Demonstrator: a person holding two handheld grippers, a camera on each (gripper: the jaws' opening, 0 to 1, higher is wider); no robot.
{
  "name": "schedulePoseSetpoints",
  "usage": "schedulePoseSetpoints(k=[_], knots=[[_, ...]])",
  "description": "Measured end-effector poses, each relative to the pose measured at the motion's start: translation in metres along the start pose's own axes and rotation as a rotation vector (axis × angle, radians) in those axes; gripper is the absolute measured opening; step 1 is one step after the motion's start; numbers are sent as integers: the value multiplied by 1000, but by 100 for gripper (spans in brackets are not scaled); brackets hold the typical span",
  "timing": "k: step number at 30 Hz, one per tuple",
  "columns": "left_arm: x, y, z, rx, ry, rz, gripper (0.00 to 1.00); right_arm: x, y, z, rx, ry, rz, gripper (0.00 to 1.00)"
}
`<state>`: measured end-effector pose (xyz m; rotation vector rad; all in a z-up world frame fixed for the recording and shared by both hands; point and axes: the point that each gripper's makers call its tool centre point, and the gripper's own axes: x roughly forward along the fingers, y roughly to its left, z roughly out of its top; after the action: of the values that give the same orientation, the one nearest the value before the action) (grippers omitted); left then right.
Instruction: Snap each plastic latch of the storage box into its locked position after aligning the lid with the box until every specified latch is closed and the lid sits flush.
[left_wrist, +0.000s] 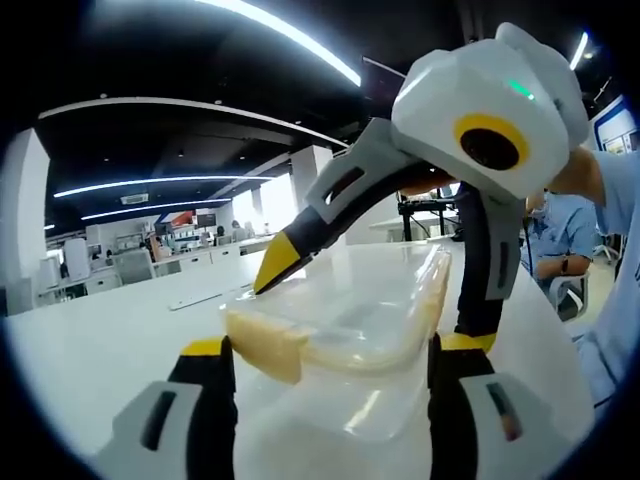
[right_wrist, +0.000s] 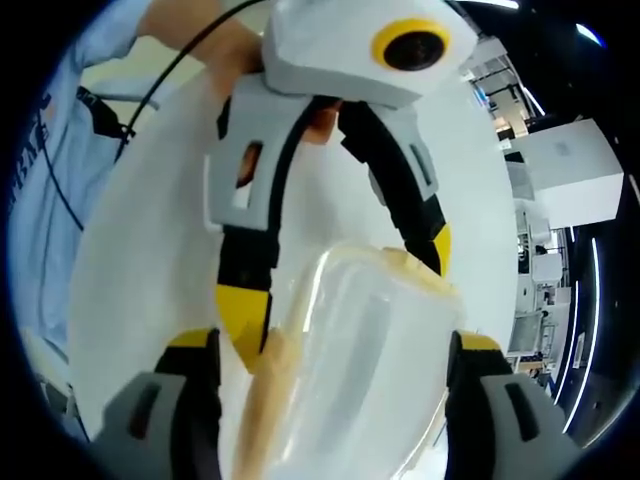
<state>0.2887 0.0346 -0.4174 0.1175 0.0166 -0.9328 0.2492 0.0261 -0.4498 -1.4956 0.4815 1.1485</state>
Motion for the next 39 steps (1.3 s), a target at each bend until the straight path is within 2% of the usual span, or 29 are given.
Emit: schedulePoseSetpoints(k=[5,22,33,36,38,39], knots=[[3,8,2,5,0,-1,77,0,0,0,1,-6,-1,94],[-6,-13,4,33,6,-4,75,-2,2,1,-10,20,-25,91],[-6,-13,3,43,14,-4,76,-7,5,1,-46,-7,-74,84],[-6,-14,3,48,15,-2,76,-9,6,0,-69,-10,-109,79],[-6,-15,3,55,15,1,77,-12,1,-7,-158,19,-183,74],[-6,-15,3,57,17,3,77,-11,4,-4,-208,2,-188,72]])
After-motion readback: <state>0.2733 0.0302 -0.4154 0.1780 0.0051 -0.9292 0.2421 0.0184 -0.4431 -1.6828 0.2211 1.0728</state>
